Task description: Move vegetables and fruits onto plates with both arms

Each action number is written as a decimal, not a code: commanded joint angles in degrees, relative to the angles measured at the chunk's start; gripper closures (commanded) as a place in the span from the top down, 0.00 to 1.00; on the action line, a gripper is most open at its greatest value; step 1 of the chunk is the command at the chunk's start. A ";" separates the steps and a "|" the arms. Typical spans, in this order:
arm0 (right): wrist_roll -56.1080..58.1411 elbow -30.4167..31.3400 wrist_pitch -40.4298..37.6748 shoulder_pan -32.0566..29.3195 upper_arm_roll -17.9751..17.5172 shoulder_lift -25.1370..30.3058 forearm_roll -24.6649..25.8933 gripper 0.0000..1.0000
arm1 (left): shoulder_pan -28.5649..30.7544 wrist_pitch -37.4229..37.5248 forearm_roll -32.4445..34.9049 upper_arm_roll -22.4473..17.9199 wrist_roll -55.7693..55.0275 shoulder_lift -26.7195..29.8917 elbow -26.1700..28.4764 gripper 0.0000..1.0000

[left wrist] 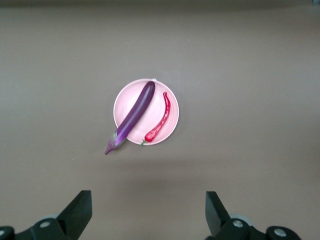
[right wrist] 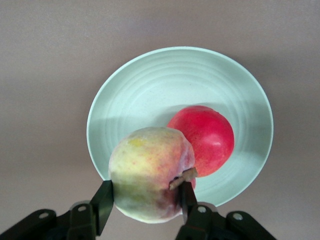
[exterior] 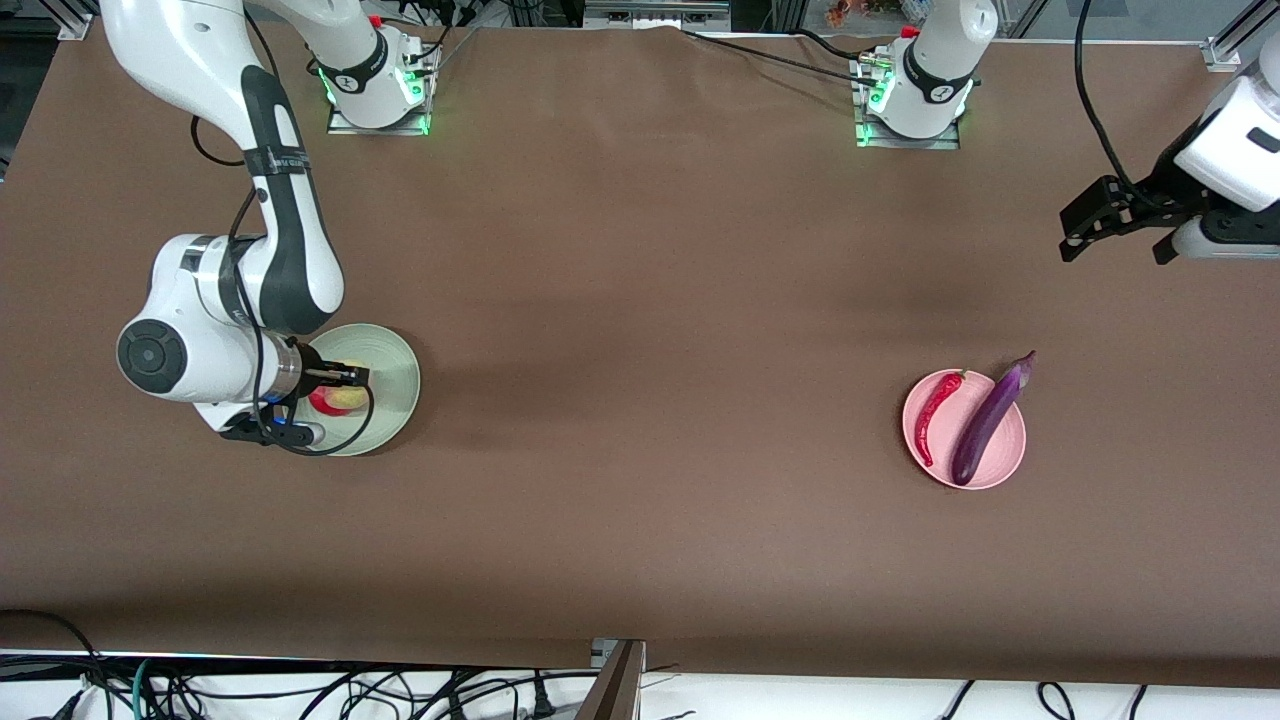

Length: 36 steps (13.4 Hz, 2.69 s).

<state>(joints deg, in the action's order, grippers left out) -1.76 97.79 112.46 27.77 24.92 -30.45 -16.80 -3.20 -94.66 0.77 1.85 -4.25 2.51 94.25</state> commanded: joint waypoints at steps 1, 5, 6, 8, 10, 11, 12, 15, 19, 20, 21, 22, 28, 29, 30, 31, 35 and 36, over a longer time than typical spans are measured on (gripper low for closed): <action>1.84 3.81 5.30 0.79 0.57 -1.70 -3.57 0.00 | -1.10 -1.67 -1.21 -0.70 1.27 2.50 3.84 1.00; 0.88 3.64 8.56 2.20 0.21 -4.61 -9.65 0.00 | -2.25 -1.67 -1.21 -2.02 1.88 1.45 3.84 1.00; 0.97 3.64 8.40 2.29 0.21 -4.70 -9.65 0.00 | -2.42 -1.76 -1.21 -2.11 1.53 0.57 3.75 1.00; 1.49 3.64 7.96 2.12 0.21 -4.70 -9.65 0.08 | -3.21 -2.63 -1.12 -2.28 1.35 -0.31 3.84 1.00; 1.32 3.03 7.43 2.12 0.48 -4.09 -9.65 1.00 | -3.21 -2.55 -0.33 -2.20 1.88 -0.40 3.31 1.00; 1.23 2.68 6.21 2.12 0.65 -2.61 -9.65 1.00 | -2.95 -2.55 -0.24 -2.20 2.14 -0.75 3.22 1.00; 0.27 2.06 4.37 2.29 1.00 -1.55 -9.39 1.00 | -3.04 -2.11 -0.16 -2.11 2.14 -0.93 2.87 1.00; -3.85 -0.40 -3.01 2.47 2.85 3.54 -6.33 1.00 | -3.21 -1.23 -0.07 -1.58 2.06 -1.02 2.43 1.00; -7.29 -0.41 -11.00 2.64 2.32 16.80 3.68 1.00 | -3.30 -1.06 -0.07 -1.50 2.06 -1.37 1.55 1.00; -7.47 -0.14 -13.20 2.73 2.24 20.22 6.14 1.00 | -3.39 -1.05 -0.07 -1.50 2.06 -1.46 1.47 1.00; -7.91 -0.05 -15.23 3.08 2.06 23.39 8.60 1.00 | -3.39 -1.05 0.02 -1.50 2.06 -1.46 1.38 1.00; -7.91 -0.05 -16.99 3.52 1.97 26.03 10.89 1.00 | -3.39 -1.05 0.02 -1.06 2.06 -1.46 1.38 1.00; -4.94 -5.05 -21.13 -3.20 -4.24 29.14 15.57 1.00 | -3.39 -0.53 0.02 -0.62 2.06 -1.46 1.38 1.00; -3.36 -5.15 -21.40 -10.38 -10.97 28.96 15.48 1.00 | -3.30 -0.44 -0.07 -0.70 2.06 -1.46 1.38 1.00; -2.64 -5.15 -21.49 -17.41 -17.30 28.87 14.96 1.00 | -3.30 -0.44 -0.07 -0.70 2.06 -1.46 1.29 1.00; -3.25 -5.15 -22.10 -21.14 -21.19 28.87 14.96 1.00 | -3.30 -0.44 0.02 -0.70 1.97 -1.46 1.38 1.00; -2.99 -5.76 -22.28 -21.88 -22.11 28.78 15.75 1.00 | -3.21 -0.35 0.02 -0.70 1.97 -1.54 1.38 1.00; -2.99 -6.03 -22.37 -21.79 -22.11 28.78 15.75 1.00 | -3.13 -0.35 0.02 -0.70 2.06 -1.54 1.38 1.00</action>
<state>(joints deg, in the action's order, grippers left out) -5.66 93.91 91.75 6.87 3.85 -1.15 -1.78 -6.40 -96.34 0.77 1.24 -3.14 1.74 97.23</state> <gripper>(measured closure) 0.000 0.000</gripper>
